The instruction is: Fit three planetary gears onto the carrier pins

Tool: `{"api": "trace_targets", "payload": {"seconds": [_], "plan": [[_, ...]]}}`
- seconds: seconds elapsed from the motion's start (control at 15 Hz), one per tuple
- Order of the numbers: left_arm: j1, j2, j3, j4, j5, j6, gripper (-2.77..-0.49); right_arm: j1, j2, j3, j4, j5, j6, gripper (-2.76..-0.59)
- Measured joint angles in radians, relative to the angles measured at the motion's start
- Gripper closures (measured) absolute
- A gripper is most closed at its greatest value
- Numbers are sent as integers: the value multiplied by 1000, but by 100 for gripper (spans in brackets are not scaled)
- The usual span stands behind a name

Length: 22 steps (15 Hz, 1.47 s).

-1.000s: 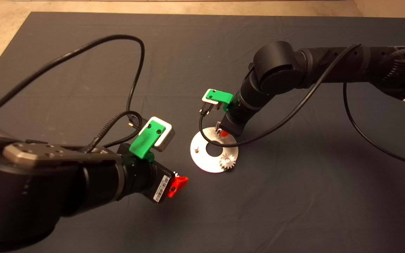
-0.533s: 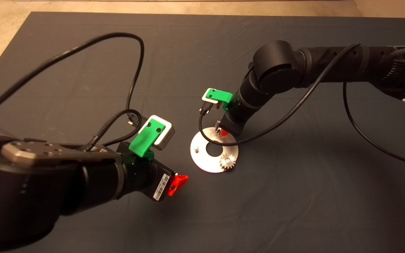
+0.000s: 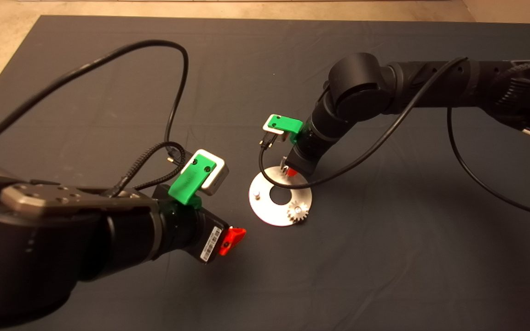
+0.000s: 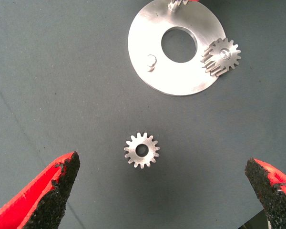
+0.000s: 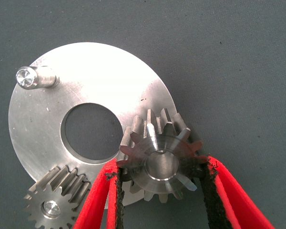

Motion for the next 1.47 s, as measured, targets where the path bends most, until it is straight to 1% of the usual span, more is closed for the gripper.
{"api": "trace_targets", "payload": {"seconds": [0.07,0.2,0.53,0.67,0.8,0.93,1.33,1.4,1.47], "plan": [[0,0,0,0,0,0,-251,-4,0,-1,0,-2,0,-88],[0,0,0,0,0,0,-251,-13,0,-2,0,-1,-1,-88],[0,0,0,0,0,0,-251,-12,5,-2,-2,0,-1,-88],[0,0,0,0,0,0,-251,-12,5,-2,-15,0,-1,-88],[0,0,0,0,0,0,-251,-12,5,-5,-21,0,-3,-88],[0,0,0,0,0,0,-251,-12,5,-11,-20,1,-17,-88],[0,0,0,0,0,0,-251,-12,5,-12,-23,0,-27,-88],[0,0,0,0,0,0,-251,-12,5,-12,-29,-3,-30,-88],[0,0,0,0,0,0,-251,-12,4,-11,-36,-10,-30,-88]]}}
